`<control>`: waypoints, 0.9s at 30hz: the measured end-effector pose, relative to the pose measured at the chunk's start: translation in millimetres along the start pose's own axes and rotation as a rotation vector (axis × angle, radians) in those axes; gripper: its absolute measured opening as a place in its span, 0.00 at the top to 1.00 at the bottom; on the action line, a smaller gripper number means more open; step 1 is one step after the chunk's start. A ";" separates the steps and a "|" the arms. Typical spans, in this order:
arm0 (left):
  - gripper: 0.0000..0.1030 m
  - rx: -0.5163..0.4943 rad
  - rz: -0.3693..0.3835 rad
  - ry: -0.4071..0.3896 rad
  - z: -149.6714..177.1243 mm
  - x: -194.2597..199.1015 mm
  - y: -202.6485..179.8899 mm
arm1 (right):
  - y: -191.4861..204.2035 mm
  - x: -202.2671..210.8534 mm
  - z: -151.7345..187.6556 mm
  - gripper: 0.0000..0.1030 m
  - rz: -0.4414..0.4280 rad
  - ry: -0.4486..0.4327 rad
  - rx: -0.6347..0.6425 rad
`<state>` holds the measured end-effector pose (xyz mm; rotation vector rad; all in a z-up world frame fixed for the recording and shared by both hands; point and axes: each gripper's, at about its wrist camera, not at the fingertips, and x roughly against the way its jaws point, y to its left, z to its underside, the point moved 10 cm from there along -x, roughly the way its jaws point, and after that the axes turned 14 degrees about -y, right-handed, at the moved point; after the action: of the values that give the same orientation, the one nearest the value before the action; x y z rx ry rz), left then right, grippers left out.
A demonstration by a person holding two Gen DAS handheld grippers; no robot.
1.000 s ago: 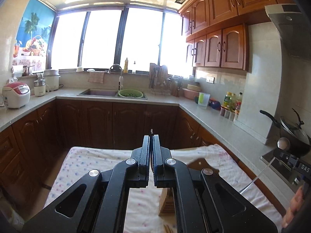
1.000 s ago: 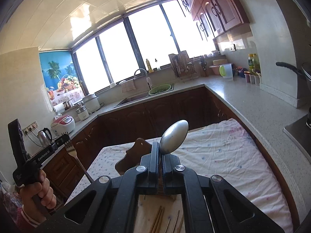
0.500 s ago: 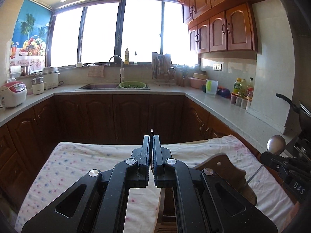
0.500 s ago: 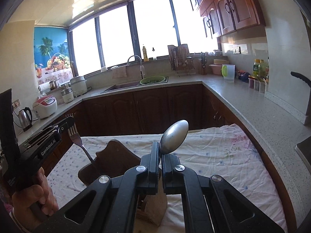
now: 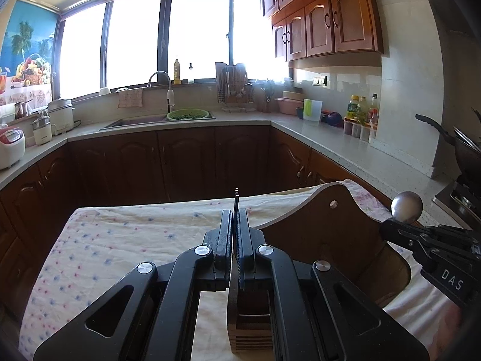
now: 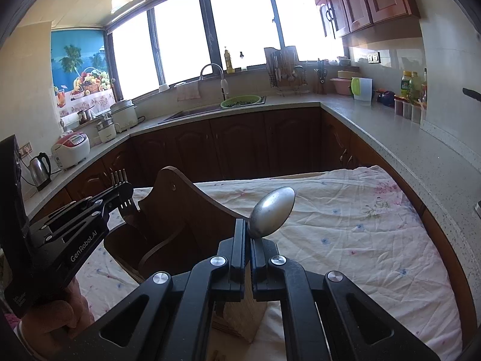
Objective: Organize utensils
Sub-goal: 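Lift the spoon with the right gripper and drop it into the wooden caddy, then move the open right gripper back over the chopsticks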
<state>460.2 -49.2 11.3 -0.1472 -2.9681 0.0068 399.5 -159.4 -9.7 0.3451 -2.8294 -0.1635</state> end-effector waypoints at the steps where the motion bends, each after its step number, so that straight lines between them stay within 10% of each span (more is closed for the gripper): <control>1: 0.97 0.002 0.002 0.005 1.0 -0.3 -0.7 | 0.4 0.7 -0.1 0.98 -0.001 0.001 -0.002; 9: 0.92 0.033 0.017 0.025 -3.6 8.1 1.7 | -3.5 4.1 -2.7 0.92 -0.015 0.000 -0.049; 14: 0.43 0.066 -0.022 -0.027 -21.0 31.5 17.0 | -13.5 16.7 -10.8 0.51 -0.011 -0.032 -0.099; 17: 0.35 0.100 -0.039 -0.026 -24.2 46.3 30.4 | -19.0 27.7 -16.0 0.47 -0.002 -0.053 -0.124; 22: 0.22 0.148 -0.082 -0.031 -19.1 78.3 54.5 | -30.4 56.3 -23.0 0.12 0.011 -0.105 -0.180; 27: 0.16 0.168 -0.105 -0.012 -1.3 111.1 68.4 | -34.6 92.5 -19.2 0.05 0.022 -0.150 -0.202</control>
<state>358.1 29.8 30.4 0.0308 -2.9661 0.2438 326.7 -217.4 28.3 0.2668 -2.9274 -0.4856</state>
